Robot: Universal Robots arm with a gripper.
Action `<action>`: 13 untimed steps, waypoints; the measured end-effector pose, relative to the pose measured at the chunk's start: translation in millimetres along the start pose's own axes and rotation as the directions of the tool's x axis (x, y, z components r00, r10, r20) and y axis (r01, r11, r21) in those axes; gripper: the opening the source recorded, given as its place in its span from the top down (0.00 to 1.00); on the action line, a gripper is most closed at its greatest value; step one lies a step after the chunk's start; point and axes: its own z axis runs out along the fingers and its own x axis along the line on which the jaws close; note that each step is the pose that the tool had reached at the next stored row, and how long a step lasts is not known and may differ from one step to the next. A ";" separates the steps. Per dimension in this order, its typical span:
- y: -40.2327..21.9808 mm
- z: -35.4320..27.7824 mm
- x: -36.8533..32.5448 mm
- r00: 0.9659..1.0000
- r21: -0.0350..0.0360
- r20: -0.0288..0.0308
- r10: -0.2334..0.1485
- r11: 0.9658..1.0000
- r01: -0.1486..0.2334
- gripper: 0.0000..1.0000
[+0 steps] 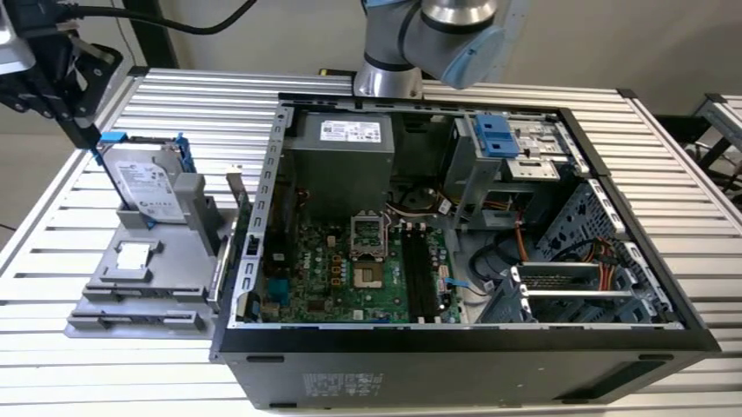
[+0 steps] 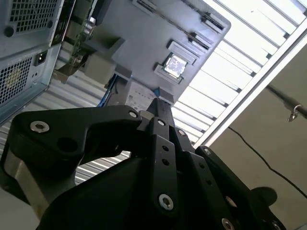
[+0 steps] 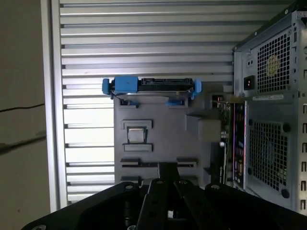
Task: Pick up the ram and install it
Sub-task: 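Reach for the ram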
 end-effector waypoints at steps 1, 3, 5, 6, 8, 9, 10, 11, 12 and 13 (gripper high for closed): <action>-3.2 0.0 -0.1 1.000 0.000 0.000 0.000 1.000 0.000 1.00; -9.5 -0.2 -0.4 1.000 0.000 0.000 0.000 1.000 0.000 1.00; -16.2 -0.4 -0.6 1.000 0.000 0.000 0.000 1.000 0.000 1.00; -19.7 -0.4 -0.7 1.000 0.000 0.000 0.000 1.000 0.000 1.00; -26.7 -0.6 -0.9 1.000 0.000 0.000 0.000 1.000 0.000 1.00; -30.0 -0.7 -1.1 1.000 0.000 0.000 0.001 1.000 -0.001 1.00; -33.4 -0.8 -1.2 1.000 0.000 0.000 0.001 1.000 -0.001 1.00; -36.5 -0.8 -1.3 1.000 0.000 0.000 0.001 1.000 -0.001 1.00; -39.5 -0.8 -1.4 1.000 0.000 0.000 0.001 1.000 -0.001 1.00; -42.3 -0.9 -1.5 1.000 0.000 0.000 0.001 1.000 -0.001 1.00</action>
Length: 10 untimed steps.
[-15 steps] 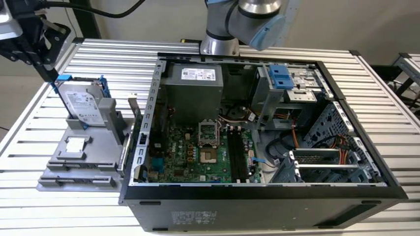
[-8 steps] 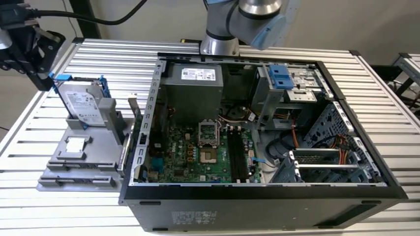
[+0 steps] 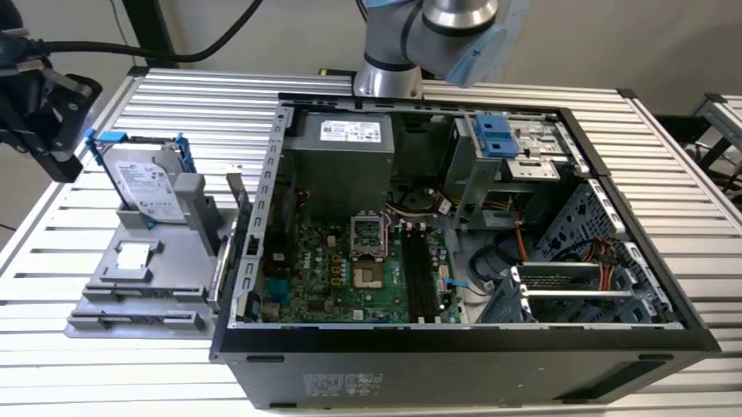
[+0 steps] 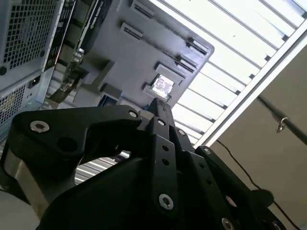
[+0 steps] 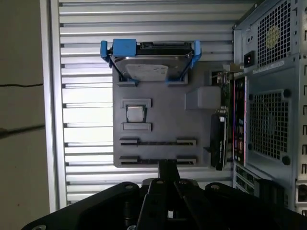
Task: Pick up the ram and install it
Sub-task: 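Reach for the ram, then pick up the ram and move it above insertion slot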
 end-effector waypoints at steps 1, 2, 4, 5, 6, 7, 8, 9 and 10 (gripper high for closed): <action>-2.9 -0.1 -0.1 1.000 0.000 0.000 0.000 1.000 0.000 1.00; -5.8 -0.2 -0.2 1.000 0.000 0.000 0.000 1.000 0.000 1.00; -11.4 -0.1 -0.4 1.000 0.000 0.000 0.000 1.000 0.000 1.00; -14.0 -0.2 -0.5 1.000 0.000 0.000 0.000 1.000 0.000 1.00; -16.5 -0.2 -0.6 1.000 0.000 0.000 0.000 1.000 0.000 1.00; -18.4 -0.2 -0.7 1.000 0.000 0.000 0.000 1.000 0.000 1.00; -20.0 -0.3 -0.7 1.000 0.000 0.000 0.000 1.000 0.000 1.00; -20.9 -0.4 -0.7 1.000 0.000 0.000 0.000 1.000 0.000 1.00; -21.0 -0.3 -0.3 1.000 0.000 0.000 0.001 1.000 -0.001 1.00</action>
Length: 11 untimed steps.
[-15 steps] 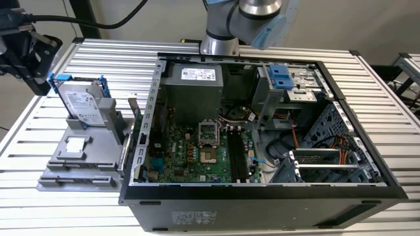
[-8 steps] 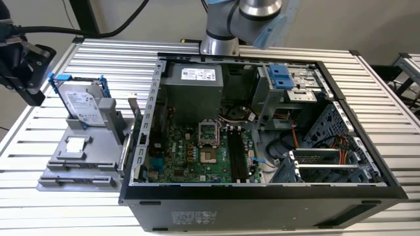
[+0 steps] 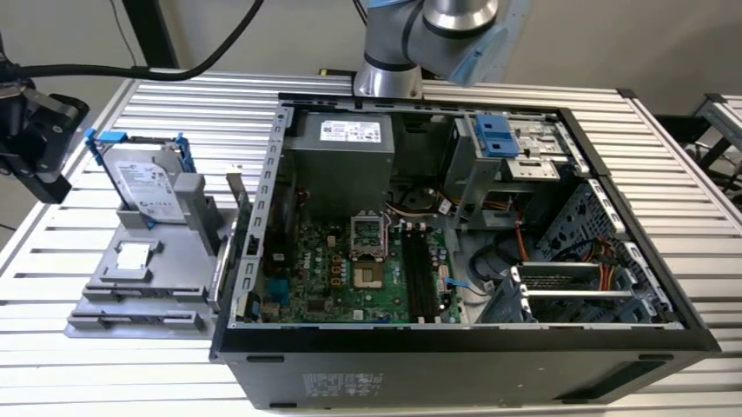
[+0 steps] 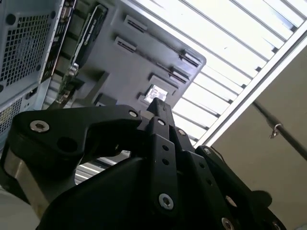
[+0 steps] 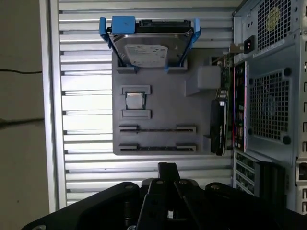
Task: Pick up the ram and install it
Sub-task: 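Pick up the ram and move it above insertion slot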
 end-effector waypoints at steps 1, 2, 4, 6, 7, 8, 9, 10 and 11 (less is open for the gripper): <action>0.0 -0.1 0.3 1.000 0.000 0.000 0.000 1.000 0.000 1.00; -0.1 -0.1 0.3 1.000 0.000 0.000 0.000 1.000 0.000 1.00; -0.4 0.0 0.4 1.000 0.000 0.000 0.000 1.000 0.000 1.00; -0.4 0.0 0.4 1.000 0.000 0.000 0.000 1.000 0.000 1.00; -0.4 0.0 0.4 1.000 0.000 0.000 0.000 1.000 0.000 1.00; -0.4 0.0 0.4 1.000 0.000 0.000 0.000 1.000 0.000 1.00; -0.4 0.0 0.4 1.000 0.000 0.000 0.000 1.000 0.000 1.00; -0.4 0.0 0.5 1.000 0.000 0.000 0.000 1.000 0.000 1.00; -0.4 0.0 0.4 1.000 0.000 0.000 0.000 1.000 0.000 1.00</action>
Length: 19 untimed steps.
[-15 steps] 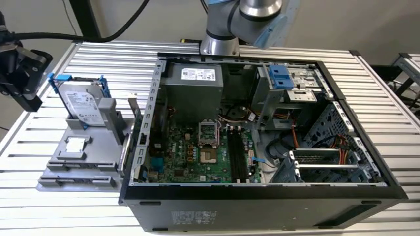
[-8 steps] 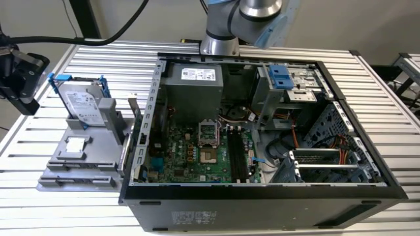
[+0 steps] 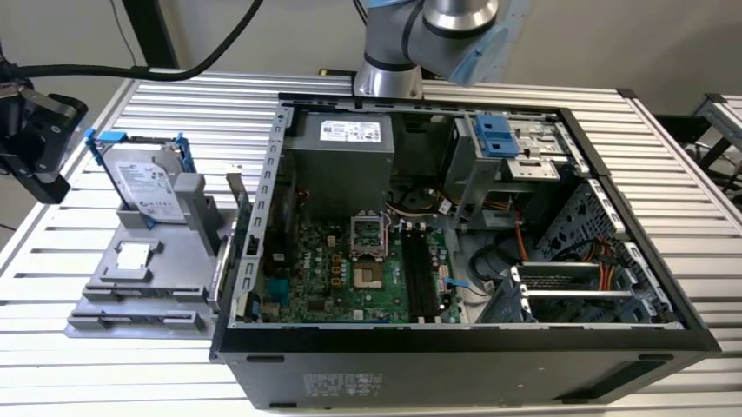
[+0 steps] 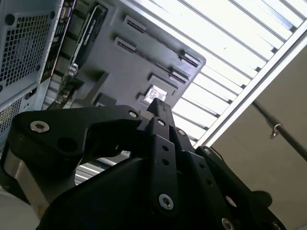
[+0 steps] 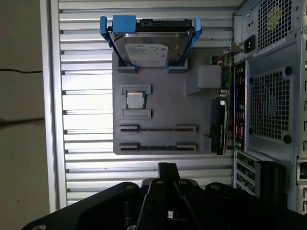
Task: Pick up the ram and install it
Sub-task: 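Pick up the ram and move it above insertion slot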
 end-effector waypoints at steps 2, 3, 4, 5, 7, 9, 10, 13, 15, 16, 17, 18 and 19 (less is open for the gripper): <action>0.0 0.0 0.0 1.000 0.000 0.000 0.000 1.000 0.000 1.00; 0.0 0.0 0.0 1.000 0.000 0.000 0.000 1.000 0.000 1.00; 0.0 0.0 0.0 1.000 0.000 0.000 -0.002 1.000 0.002 1.00; 0.0 0.0 0.0 1.000 0.000 0.000 -0.009 1.000 0.009 1.00; -0.1 -0.1 0.0 1.000 -0.001 -0.002 -0.030 1.000 0.030 1.00; -0.1 0.0 0.0 0.998 -0.001 -0.003 -0.057 0.998 0.057 1.00; -0.1 0.1 0.0 0.997 -0.002 -0.003 -0.072 0.997 0.072 1.00; 0.0 0.0 0.0 0.993 -0.003 -0.006 -0.117 0.993 0.117 1.00; 0.0 0.0 0.0 0.989 -0.003 -0.007 -0.148 0.989 0.148 1.00; -0.1 0.0 0.0 0.987 -0.004 -0.008 -0.163 0.987 0.163 1.00; 0.0 0.0 0.0 0.984 -0.004 -0.008 -0.178 0.984 0.178 1.00; 0.0 0.0 0.0 0.981 -0.005 -0.009 -0.194 0.981 0.194 1.00; -0.1 0.0 0.0 0.978 -0.005 -0.010 -0.209 0.978 0.209 1.00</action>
